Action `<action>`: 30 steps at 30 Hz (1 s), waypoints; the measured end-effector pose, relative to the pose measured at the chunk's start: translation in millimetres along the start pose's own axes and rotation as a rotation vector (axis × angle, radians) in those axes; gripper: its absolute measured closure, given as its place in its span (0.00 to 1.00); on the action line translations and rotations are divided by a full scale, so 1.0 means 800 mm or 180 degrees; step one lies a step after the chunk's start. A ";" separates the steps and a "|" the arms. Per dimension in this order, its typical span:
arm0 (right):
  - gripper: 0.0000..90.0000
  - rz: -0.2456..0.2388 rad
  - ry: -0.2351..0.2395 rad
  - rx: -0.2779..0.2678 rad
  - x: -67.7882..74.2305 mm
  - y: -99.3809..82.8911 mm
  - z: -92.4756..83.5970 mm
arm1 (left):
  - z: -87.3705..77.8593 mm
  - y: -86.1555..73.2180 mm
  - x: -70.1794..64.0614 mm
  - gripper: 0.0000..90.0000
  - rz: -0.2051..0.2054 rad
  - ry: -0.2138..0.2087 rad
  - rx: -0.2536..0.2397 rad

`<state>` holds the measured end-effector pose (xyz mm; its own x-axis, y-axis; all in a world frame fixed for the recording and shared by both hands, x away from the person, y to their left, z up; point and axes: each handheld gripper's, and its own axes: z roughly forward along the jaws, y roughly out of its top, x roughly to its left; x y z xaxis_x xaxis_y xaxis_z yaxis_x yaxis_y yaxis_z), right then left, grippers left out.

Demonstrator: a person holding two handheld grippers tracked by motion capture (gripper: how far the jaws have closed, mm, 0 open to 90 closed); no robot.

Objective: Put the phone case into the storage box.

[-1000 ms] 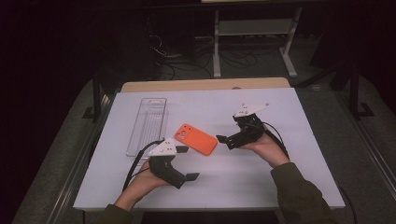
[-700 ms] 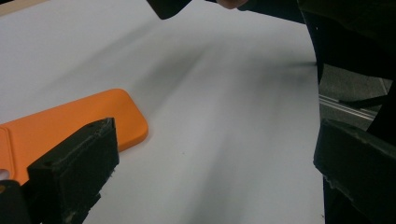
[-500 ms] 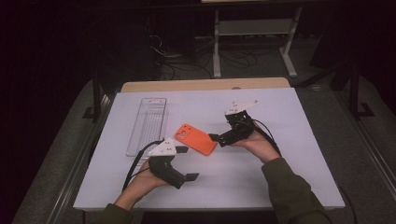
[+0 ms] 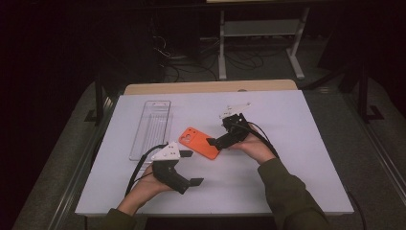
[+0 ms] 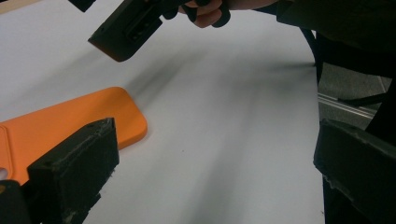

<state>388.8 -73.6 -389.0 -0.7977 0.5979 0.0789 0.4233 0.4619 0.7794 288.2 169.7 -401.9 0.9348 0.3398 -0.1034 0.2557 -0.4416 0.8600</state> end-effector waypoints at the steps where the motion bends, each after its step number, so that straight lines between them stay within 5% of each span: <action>1: 0.00 0.0000 0.0000 0.0000 0.000 0.000 0.000 | 0.000 0.000 0.000 0.00 0.0000 0.0000 0.0000; 30: 0.00 -0.0045 0.0114 0.0384 0.011 0.012 0.054 | 0.004 -0.006 0.002 0.00 -0.0058 0.0058 0.0146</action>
<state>404.3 -35.9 -407.7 -0.8178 0.5680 0.0924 0.4589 0.5468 0.7003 289.2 169.8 -408.0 0.9253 0.3630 -0.1096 0.2842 -0.4727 0.8341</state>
